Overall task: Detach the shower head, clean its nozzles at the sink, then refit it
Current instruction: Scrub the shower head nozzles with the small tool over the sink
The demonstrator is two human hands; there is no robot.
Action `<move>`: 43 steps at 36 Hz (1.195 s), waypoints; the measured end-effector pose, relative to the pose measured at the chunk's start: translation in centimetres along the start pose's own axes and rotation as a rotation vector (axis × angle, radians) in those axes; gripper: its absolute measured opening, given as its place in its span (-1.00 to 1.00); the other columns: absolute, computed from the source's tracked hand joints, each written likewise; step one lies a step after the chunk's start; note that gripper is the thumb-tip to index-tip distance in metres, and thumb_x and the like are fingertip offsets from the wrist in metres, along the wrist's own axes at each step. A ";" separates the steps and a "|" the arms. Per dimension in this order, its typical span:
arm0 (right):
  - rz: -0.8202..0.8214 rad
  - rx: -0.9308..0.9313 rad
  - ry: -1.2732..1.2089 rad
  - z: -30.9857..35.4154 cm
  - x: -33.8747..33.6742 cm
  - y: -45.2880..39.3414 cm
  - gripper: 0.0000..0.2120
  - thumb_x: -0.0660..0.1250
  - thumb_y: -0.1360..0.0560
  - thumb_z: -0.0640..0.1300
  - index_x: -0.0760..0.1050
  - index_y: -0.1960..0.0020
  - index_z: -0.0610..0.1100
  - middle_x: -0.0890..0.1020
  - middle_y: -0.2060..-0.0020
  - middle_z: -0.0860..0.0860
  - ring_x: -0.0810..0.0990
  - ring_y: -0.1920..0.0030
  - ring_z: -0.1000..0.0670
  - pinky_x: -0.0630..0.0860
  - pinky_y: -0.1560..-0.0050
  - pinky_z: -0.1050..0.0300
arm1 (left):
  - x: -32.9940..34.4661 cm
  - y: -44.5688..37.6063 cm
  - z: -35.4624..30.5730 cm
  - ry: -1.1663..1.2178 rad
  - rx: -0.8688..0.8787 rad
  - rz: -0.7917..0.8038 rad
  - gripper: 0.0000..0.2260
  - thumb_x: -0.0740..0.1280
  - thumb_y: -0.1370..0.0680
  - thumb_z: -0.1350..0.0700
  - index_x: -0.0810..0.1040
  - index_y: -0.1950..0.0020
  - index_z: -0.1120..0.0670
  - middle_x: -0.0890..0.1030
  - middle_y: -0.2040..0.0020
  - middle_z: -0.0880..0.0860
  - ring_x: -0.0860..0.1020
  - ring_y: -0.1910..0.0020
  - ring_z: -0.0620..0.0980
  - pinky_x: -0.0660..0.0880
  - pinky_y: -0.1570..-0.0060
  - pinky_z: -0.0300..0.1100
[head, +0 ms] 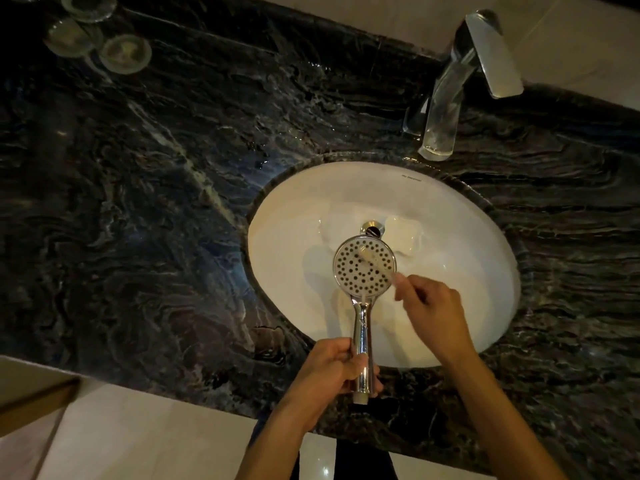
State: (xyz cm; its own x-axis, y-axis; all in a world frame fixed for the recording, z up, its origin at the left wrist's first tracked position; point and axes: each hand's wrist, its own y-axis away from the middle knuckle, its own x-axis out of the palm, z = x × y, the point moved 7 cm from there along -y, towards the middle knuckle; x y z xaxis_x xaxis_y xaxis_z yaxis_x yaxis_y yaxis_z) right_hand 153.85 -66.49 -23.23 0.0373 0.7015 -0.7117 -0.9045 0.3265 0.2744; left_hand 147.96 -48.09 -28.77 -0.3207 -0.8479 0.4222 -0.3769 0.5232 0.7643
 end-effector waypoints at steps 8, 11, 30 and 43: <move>0.014 -0.002 0.012 -0.2 0.5 0.2 -0.52 0.11 -0.56 0.28 0.49 0.34 -0.01 0.54 0.52 0.00 0.47 0.49 0.12 0.34 0.45 0.31 | 0.2 0.4 -0.6 0.028 -0.007 -0.008 -0.86 0.26 -0.62 0.25 0.59 -0.05 0.28 0.71 0.14 0.18 0.69 0.16 0.16 0.63 0.11 -0.04; 0.101 -0.018 0.043 -0.4 1.7 1.6 -0.53 0.11 -0.50 0.32 0.49 0.34 0.02 0.50 0.54 0.08 0.47 0.49 0.14 0.37 0.40 0.27 | 0.3 0.4 -0.7 0.035 -0.012 -0.008 -0.86 0.26 -0.63 0.25 0.58 -0.05 0.29 0.70 0.14 0.18 0.69 0.16 0.17 0.63 0.09 -0.02; 0.066 -0.026 -0.031 -1.3 1.5 2.3 -0.54 0.15 -0.54 0.25 0.52 0.34 -0.03 0.50 0.54 0.03 0.47 0.47 0.12 0.35 0.41 0.31 | 0.3 0.5 -0.7 0.021 -0.053 -0.017 -0.85 0.25 -0.62 0.27 0.58 -0.08 0.30 0.71 0.13 0.20 0.69 0.14 0.19 0.64 0.04 0.03; -0.009 -0.018 -0.048 -1.6 0.5 1.8 -0.54 0.15 -0.56 0.23 0.48 0.36 -0.05 0.52 0.50 -0.03 0.47 0.45 0.10 0.36 0.41 0.34 | 0.4 0.7 -0.9 0.044 -0.059 -0.016 -0.87 0.24 -0.62 0.30 0.57 -0.06 0.31 0.70 0.15 0.19 0.69 0.16 0.19 0.64 0.08 0.01</move>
State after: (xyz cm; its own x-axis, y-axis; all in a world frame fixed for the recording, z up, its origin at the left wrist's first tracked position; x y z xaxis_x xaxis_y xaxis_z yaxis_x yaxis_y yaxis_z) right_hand 151.58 -66.55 -24.13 0.0654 0.7283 -0.6821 -0.9115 0.3218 0.2562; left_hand 148.40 -48.13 -27.64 -0.2756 -0.8600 0.4296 -0.3299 0.5043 0.7980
